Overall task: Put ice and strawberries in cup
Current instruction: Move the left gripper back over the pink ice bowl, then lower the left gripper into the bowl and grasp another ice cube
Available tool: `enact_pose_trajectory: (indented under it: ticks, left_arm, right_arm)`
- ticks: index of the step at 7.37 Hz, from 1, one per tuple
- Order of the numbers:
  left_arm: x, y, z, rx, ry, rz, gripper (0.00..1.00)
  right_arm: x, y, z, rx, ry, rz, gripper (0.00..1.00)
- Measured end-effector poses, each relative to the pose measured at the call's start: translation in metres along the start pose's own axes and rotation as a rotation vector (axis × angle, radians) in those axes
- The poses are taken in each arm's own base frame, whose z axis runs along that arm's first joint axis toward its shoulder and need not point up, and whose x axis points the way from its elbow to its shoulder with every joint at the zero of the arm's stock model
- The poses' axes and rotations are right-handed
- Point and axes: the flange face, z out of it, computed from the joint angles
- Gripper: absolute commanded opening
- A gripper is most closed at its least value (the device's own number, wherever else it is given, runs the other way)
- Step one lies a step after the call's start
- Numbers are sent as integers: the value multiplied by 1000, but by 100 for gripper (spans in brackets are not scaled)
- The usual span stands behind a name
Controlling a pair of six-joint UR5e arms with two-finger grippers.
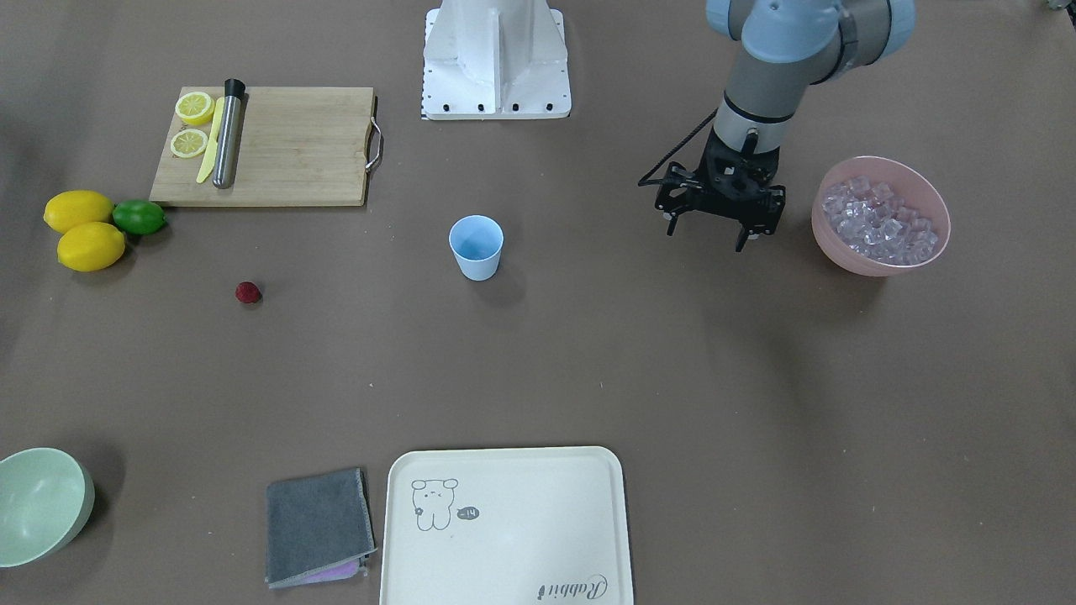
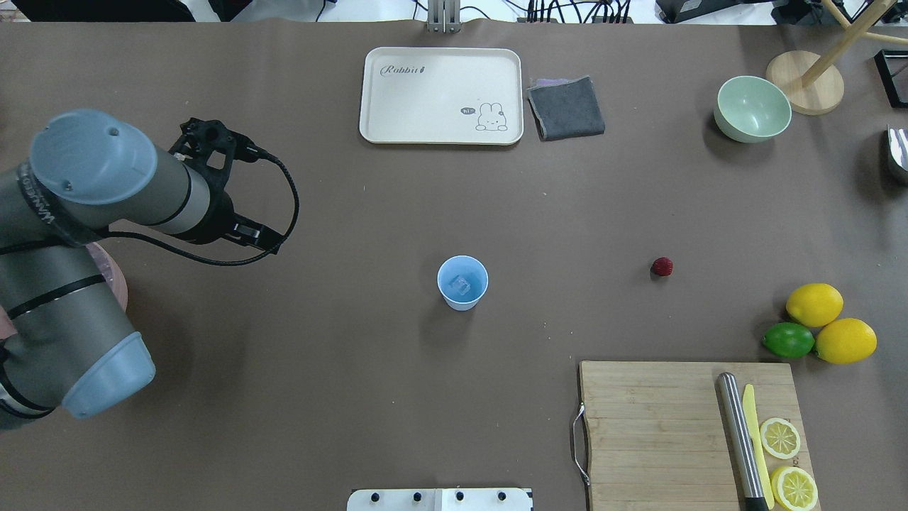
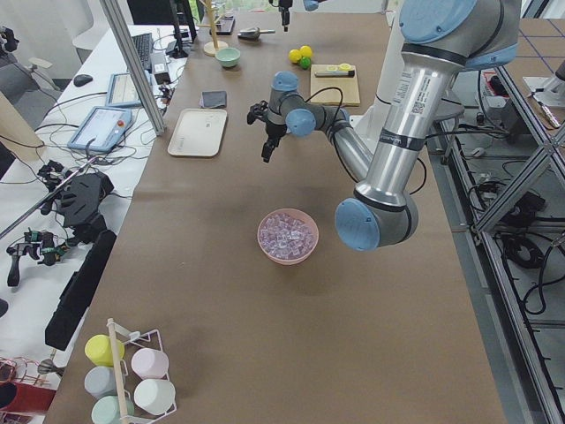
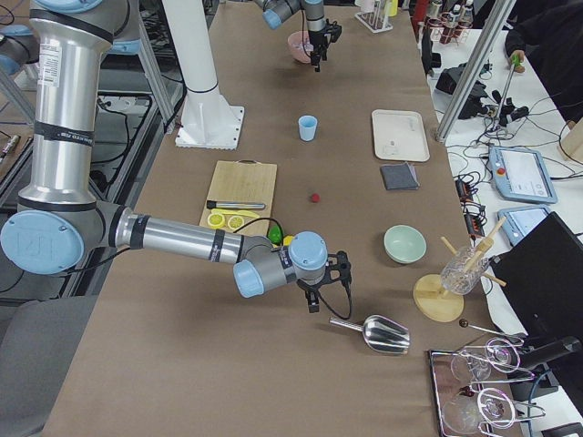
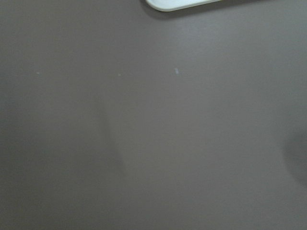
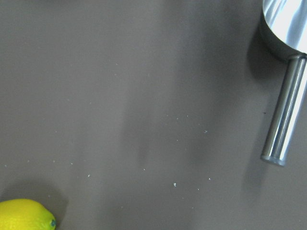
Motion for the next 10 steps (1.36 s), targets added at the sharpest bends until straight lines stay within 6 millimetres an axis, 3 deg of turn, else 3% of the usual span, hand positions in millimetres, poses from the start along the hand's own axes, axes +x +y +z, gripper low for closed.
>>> enact_pose_trajectory:
  ticks: [4,7,8,10]
  left_arm:
    - [-128,22,-14,-48,-55,113,97]
    - [-229,65,-19,-52,-14,24,97]
    - [-252,83,-19,-62,35,-26,97]
    - [-270,109,-13,-97,106,-193,97]
  right_arm:
    - [-2,-2,-1,7,2,-1,100]
    - [-3,-2,-1,10,2,-4,100]
    - [-3,-3,-2,14,1,-9,100]
    - [-5,-4,-3,21,-1,-17,100]
